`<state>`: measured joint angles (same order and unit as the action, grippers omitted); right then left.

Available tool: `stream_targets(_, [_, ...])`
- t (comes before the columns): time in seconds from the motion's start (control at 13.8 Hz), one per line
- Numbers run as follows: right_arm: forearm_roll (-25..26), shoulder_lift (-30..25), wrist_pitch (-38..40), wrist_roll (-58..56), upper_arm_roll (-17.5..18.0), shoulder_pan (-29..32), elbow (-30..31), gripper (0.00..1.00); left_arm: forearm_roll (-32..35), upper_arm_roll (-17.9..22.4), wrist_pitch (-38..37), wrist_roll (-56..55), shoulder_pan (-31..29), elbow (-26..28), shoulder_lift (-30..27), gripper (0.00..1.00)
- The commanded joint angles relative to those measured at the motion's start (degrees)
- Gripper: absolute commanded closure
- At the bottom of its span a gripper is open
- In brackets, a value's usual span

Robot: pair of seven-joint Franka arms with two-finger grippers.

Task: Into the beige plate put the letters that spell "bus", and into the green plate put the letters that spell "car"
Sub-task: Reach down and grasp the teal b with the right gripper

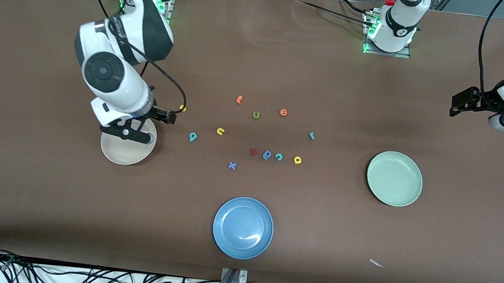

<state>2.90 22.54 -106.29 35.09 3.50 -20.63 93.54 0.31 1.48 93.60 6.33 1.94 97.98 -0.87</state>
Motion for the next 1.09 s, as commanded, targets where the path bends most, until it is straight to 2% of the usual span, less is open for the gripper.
stream_targets(0.0, [1.0, 2.7, -6.4, 5.4, -0.2, -0.9, 2.7, 0.0, -0.8, 0.2, -0.4, 0.6, 0.1, 0.0, -0.3, 0.0])
stream_targets(0.29, [0.4, 9.7, -18.4, 16.6, -0.2, -3.6, 4.9, 0.0, -0.8, 0.2, -1.4, 0.7, 0.0, 0.0, -0.3, 0.0])
stream_targets(0.44, [0.4, 12.1, -21.7, 20.8, -0.2, -4.5, 5.0, 0.02, -0.8, 0.2, -1.4, 0.9, 0.0, 0.0, -0.3, 0.0])
stream_targets(0.73, [-0.2, 12.8, -27.1, 24.8, -0.1, -5.1, 8.9, 0.13, -0.8, 0.2, -1.5, 1.1, 0.0, 0.1, -0.2, 0.0])
stream_targets(1.02, [-0.2, 12.9, -27.9, 24.9, -0.1, -5.7, 11.3, 0.27, -0.7, 0.2, -1.1, 0.7, 0.2, 0.0, 1.3, 0.0])
